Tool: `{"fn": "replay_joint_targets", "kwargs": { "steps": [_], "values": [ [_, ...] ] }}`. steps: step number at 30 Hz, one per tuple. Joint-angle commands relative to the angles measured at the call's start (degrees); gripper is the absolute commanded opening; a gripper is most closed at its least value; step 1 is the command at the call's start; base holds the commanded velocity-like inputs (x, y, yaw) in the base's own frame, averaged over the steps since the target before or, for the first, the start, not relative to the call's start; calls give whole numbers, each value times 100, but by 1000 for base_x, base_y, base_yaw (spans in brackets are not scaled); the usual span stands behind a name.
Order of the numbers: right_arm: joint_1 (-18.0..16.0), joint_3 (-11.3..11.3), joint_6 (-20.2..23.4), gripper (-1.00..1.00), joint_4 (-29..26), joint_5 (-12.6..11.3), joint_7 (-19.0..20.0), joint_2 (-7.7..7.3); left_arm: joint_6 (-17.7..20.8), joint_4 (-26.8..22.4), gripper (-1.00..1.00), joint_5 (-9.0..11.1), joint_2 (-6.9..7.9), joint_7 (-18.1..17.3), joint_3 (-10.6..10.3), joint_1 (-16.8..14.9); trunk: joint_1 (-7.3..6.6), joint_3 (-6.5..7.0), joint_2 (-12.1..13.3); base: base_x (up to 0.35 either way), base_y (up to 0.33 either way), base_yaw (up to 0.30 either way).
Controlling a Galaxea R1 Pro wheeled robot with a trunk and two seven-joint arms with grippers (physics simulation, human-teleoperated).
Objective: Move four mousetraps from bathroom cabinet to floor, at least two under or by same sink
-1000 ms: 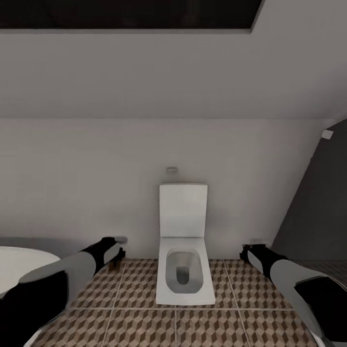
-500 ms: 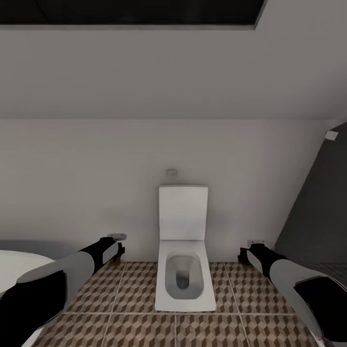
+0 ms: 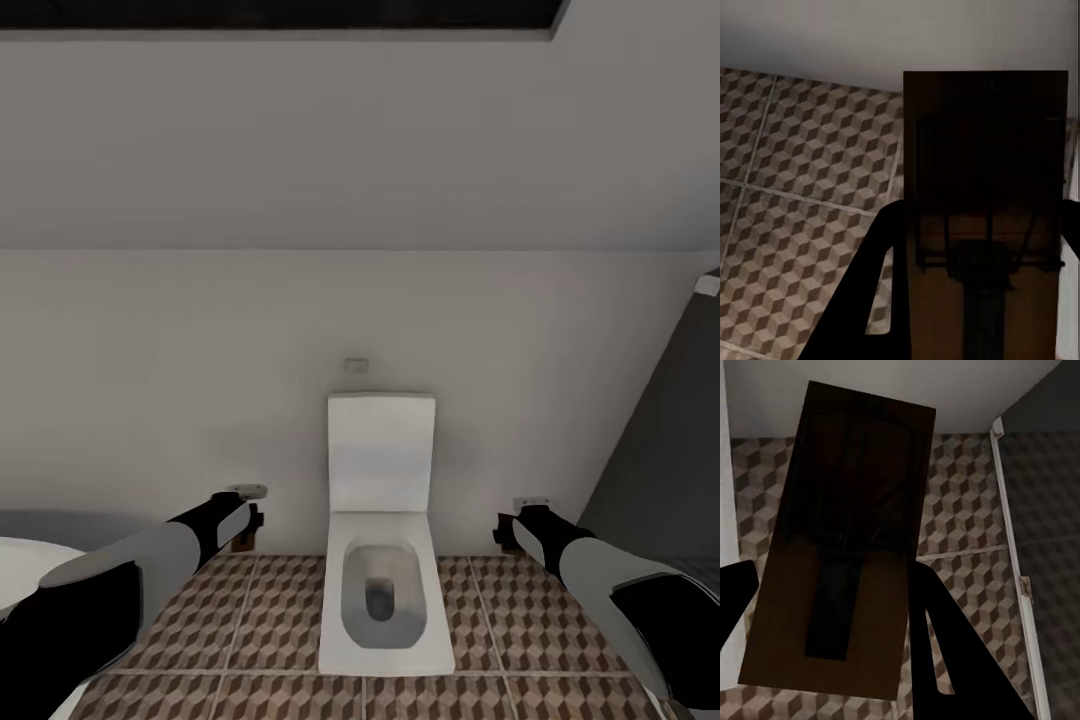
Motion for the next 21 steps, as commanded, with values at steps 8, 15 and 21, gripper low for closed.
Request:
{"fn": "replay_joint_targets", "kwargs": {
  "steps": [8, 15, 21],
  "values": [
    [-1, 56, 42, -100, -9, -45, 449, -12, 12, -33, -100, 48, -14, 47, -33, -2, 67, -62, -127, 2, 0, 0],
    [-1, 57, 36, -100, -9, -42, 510, -17, 12, -33, -100, 49, -28, 37, -33, -2, 221, -187, -408, 0, 0, 0],
    [3, 72, 24, -100, -9, -42, 499, 3, 18, -172, -100, 44, -149, 39, -33, 18, 353, -295, -649, 0, 0, 0]
  ]
}}
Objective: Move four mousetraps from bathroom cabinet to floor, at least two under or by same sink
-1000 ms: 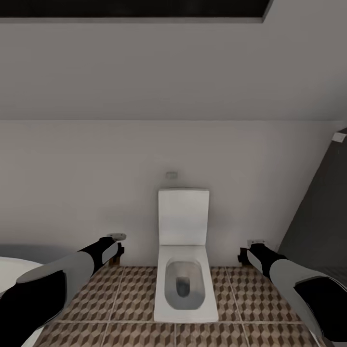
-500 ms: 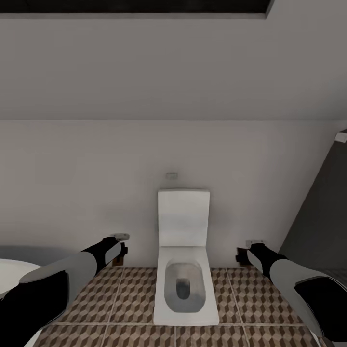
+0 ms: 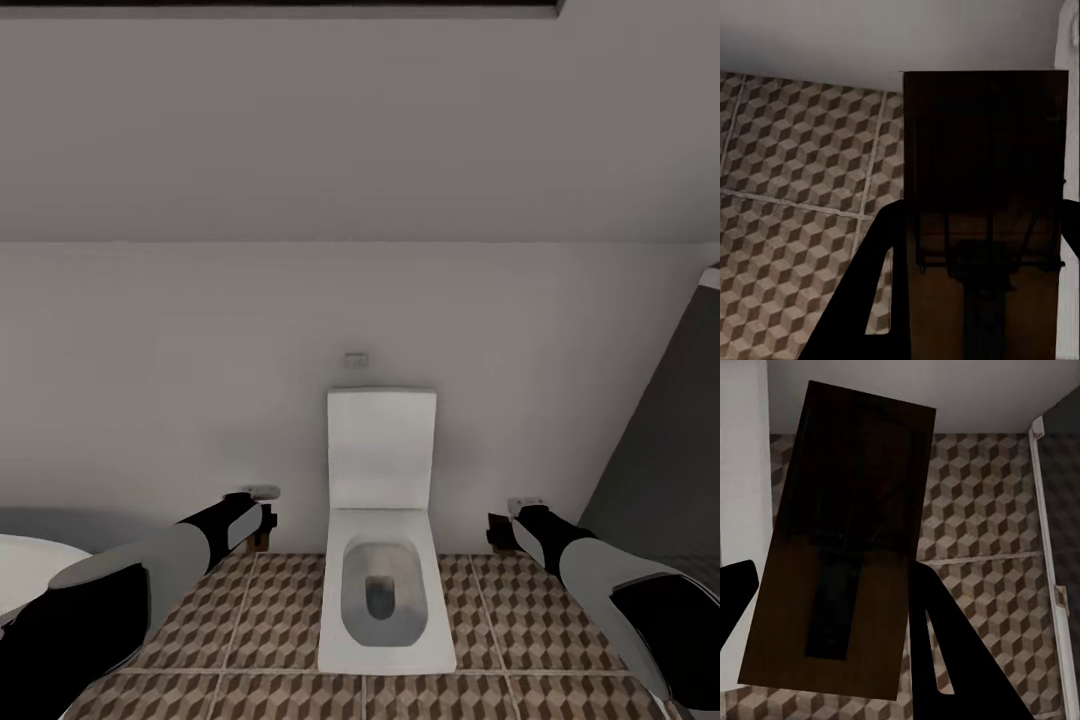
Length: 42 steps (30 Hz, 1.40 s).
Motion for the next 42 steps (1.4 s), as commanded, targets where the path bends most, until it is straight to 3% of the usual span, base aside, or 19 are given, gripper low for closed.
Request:
{"fn": "replay_joint_targets", "kwargs": {
  "steps": [1, 25, 30, 33, 39, 42],
  "values": [
    [1, 46, 34, -100, -18, -60, -26, -6, 22, -79, -100, 26, -6, 51, -39, -2, 23, -25, -46, 0, 0, 0],
    [4, 70, -94, -100, -17, -32, -91, -54, 23, -148, -100, 40, 25, 56, -39, 1, 550, -456, -1009, 0, 0, 0],
    [-4, 88, -73, -100, -265, 28, -77, -171, 23, -147, -100, 36, 38, 56, -39, 1, 660, -546, -1210, 0, 0, 0],
    [-2, 97, -81, -100, -358, 243, -61, -257, 23, -147, -100, 23, 45, 56, -39, 1, 726, -600, -1330, 0, 0, 0],
    [3, 91, -107, -100, -395, 1295, -25, -275, 23, -147, -100, 15, 48, 56, -39, 1, 858, -707, -1570, 0, 0, 0],
    [12, 84, -217, -100, -390, 1592, -11, -281, 23, -147, -100, 14, 48, 56, -39, 10, 923, -761, -1691, 0, 0, 0]
  ]
}}
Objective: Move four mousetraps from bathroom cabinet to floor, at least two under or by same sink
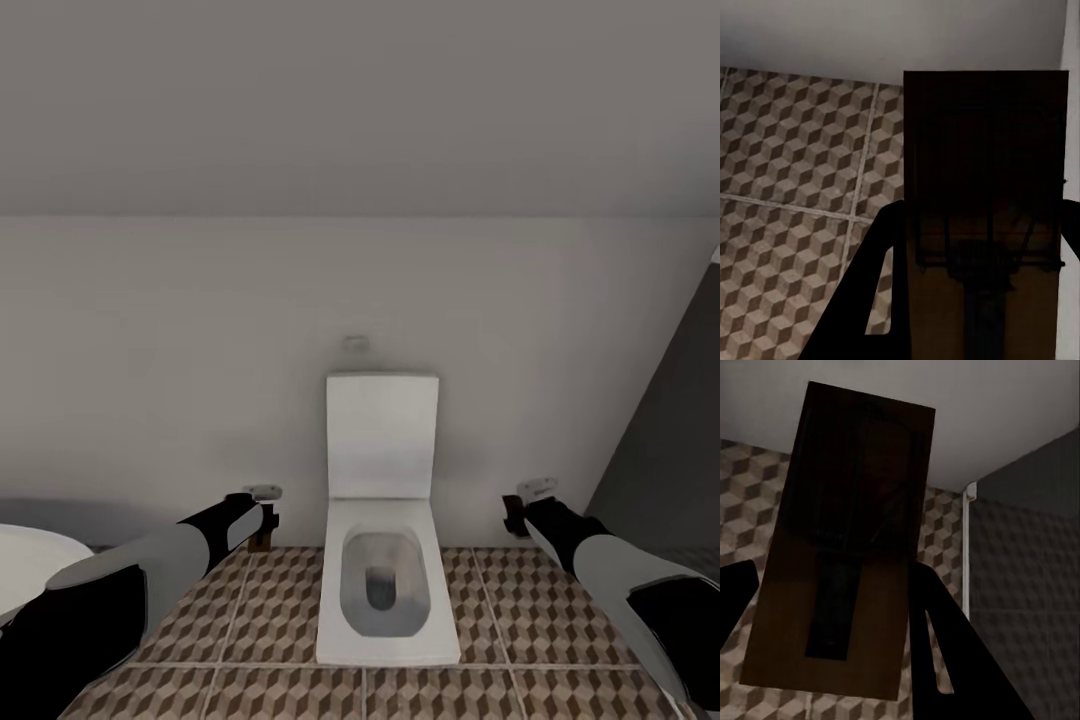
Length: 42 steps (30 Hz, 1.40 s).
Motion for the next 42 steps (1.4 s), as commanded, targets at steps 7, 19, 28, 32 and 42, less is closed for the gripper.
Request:
{"fn": "replay_joint_targets", "kwargs": {
  "steps": [7, 19, 28, 32, 42],
  "values": [
    [8, 13, -152, -100, 10, 80, 202, 31, 23, -19, -100, 25, 2, 36, -32, 6, 154, -132, -286, 0, 0, 0],
    [82, 12, -172, -100, 76, 96, 874, 33, 14, -14, -100, 25, 29, 5, -32, 52, 418, -348, -767, 0, 0, 0],
    [96, -7, -157, -100, 82, 27, 836, 86, 10, -20, -100, 25, 37, 8, -37, 64, 615, -509, -1128, 0, 0, 0],
    [96, -13, -155, -100, 111, 23, 823, 84, 10, -21, -100, 25, 37, 8, -40, 68, 703, -581, -1289, 0, 0, 0],
    [277, -31, -264, -100, 343, 29, 276, 85, 10, -19, -100, 21, -2, 17, -41, 73, 923, -760, -1690, 0, 0, 0]
  ]
}}
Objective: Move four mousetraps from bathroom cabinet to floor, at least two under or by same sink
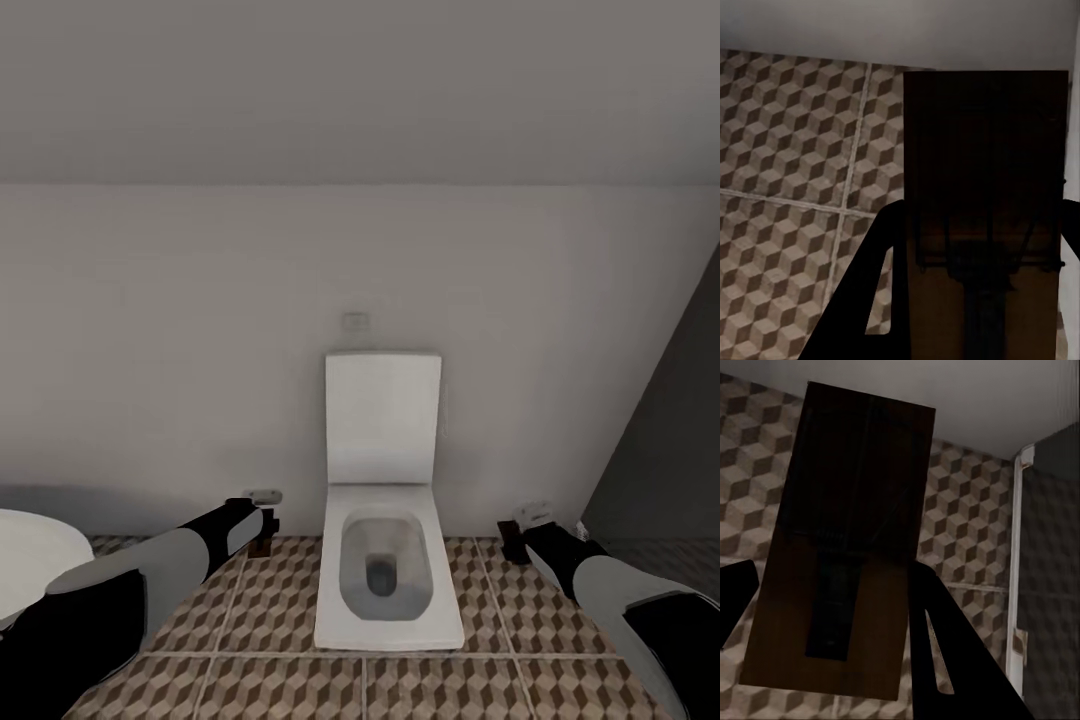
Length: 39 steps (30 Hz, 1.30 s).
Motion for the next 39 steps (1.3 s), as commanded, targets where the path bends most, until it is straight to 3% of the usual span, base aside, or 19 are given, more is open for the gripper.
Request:
{"fn": "replay_joint_targets", "kwargs": {
  "steps": [1, 11, 20, 29, 39],
  "values": [
    [21, 20, 15, -100, -10, 6, -61, 4, 18, -8, -100, 24, 5, 50, -32, -5, 22, -24, -45, 0, 0, 0],
    [139, 19, -443, -100, -3, 8, -130, 27, 18, 21, -100, 23, 20, 82, -32, 4, 242, -203, -446, 0, 0, 0],
    [153, 12, -519, -100, -11, -3, -104, 13, 18, 43, -100, 38, 2, 130, -32, 4, 439, -365, -807, 0, 0, 0],
    [154, -377, -506, -100, -25, 4, -97, -28, 18, 39, -100, 48, -36, 510, -27, 4, 637, -526, -1168, 0, 0, 0],
    [154, -445, -504, -100, -27, 3, -92, -28, 18, 56, -100, 46, -21, 531, -23, 4, 857, -706, -1569, 0, 0, 0]
  ]
}}
